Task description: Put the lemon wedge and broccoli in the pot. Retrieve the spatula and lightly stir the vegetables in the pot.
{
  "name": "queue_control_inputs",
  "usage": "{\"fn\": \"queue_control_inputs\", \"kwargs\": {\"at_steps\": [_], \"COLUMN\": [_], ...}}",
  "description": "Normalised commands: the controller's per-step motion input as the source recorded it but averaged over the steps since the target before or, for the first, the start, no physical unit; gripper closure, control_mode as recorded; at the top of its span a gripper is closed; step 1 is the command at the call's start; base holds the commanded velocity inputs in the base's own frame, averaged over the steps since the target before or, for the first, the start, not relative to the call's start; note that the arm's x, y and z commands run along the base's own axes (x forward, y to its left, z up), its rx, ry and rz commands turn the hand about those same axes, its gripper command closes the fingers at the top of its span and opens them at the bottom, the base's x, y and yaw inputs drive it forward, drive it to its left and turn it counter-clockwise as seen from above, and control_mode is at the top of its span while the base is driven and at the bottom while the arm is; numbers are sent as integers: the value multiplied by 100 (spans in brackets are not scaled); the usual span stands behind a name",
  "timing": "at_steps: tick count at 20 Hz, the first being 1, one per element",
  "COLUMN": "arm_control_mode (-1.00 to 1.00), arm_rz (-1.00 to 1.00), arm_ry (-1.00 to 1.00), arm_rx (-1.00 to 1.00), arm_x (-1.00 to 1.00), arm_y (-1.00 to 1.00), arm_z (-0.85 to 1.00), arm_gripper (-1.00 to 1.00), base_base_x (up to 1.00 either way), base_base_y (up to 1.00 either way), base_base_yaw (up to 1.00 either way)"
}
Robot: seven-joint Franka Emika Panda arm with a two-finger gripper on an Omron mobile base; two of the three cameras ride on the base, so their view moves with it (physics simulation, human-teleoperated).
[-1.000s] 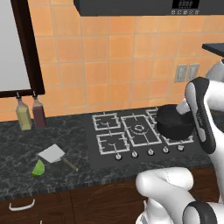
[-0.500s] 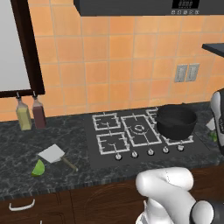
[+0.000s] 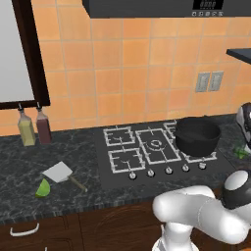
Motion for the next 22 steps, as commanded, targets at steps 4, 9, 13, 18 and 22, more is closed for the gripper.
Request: {"fn": "queue_control_inputs", "kwargs": {"at_steps": [4, 9, 13, 18, 22], "arm_control_mode": [-100, -100, -100, -100, -100], "arm_rz": [0, 4, 6, 16, 20], "arm_ry": [25, 4, 0, -5, -13], "arm_rx": [0, 0, -3, -10, -10], "arm_x": [60, 33, 34, 10, 0], "arm_y": [-76, -34, -1, 0, 0], "arm_z": [-24, -22, -39, -49, -29], "arm_gripper": [-100, -100, -100, -100, -100], "base_base_x": [0, 0, 0, 0, 0], "base_base_y": [0, 0, 0, 0, 0], "base_base_yaw": [0, 0, 0, 0, 0]}}
